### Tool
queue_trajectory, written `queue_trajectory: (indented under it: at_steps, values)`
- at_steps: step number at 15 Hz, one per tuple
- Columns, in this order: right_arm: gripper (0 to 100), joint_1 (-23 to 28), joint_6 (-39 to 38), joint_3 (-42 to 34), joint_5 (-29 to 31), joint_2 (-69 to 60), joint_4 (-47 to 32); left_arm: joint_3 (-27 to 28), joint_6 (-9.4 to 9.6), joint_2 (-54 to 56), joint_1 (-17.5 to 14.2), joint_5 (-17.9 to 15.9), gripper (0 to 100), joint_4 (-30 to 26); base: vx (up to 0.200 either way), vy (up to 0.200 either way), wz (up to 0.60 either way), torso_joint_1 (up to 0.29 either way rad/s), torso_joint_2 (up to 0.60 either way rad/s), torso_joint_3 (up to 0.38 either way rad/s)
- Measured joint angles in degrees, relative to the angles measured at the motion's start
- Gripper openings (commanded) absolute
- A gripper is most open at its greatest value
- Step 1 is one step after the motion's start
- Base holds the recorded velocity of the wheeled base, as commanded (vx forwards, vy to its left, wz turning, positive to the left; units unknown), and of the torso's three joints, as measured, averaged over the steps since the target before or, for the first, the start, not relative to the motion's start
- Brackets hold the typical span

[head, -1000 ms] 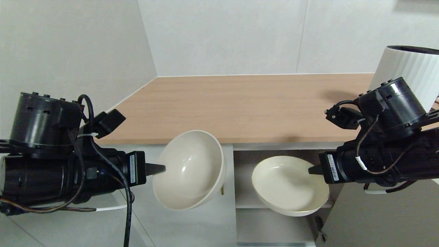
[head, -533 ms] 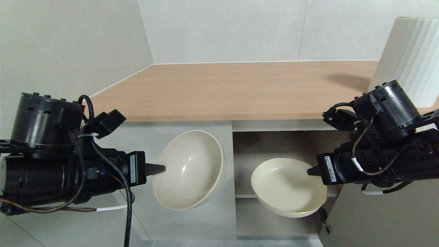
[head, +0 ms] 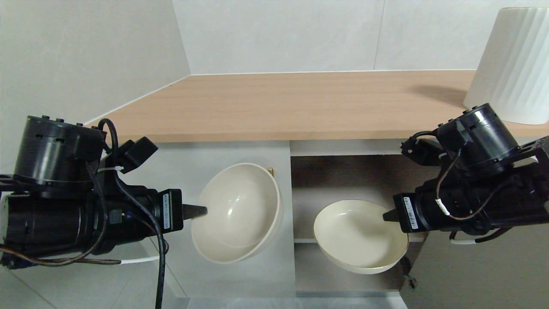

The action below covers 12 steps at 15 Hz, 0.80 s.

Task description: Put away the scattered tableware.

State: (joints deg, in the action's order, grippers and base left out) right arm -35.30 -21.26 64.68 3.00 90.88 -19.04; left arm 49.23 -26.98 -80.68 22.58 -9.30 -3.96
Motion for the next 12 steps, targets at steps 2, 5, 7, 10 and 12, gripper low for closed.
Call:
queue_trajectory:
  at_steps: [2,5,7,10,12]
  values:
    - [0,0.0,0.24,0.0,0.0,1.4,0.0,0.02,0.02,0.0,0.0,-0.02,0,0.0,0.0,0.0,0.0,0.0,0.0,0.0]
    - [0,-0.06,1.32,-0.11,0.22,6.41,0.0,0.02,0.02,0.0,0.0,0.0,0,0.0,0.0,0.0,0.0,0.0,0.0,0.0]
    - [0,-0.06,1.48,-0.18,0.44,11.52,1.34,0.0,0.02,0.0,0.0,0.0,0,0.02,0.0,0.0,0.0,0.0,0.0,0.0]
    - [0,0.35,1.29,-0.22,1.93,18.24,6.29,0.0,0.02,0.0,0.0,-0.02,0,0.02,0.0,0.0,0.0,0.0,0.0,0.0]
    - [0,1.55,0.82,-0.16,4.22,24.36,13.46,-0.02,0.02,0.0,0.0,-0.02,0,0.0,0.0,0.0,0.0,0.0,0.0,0.0]
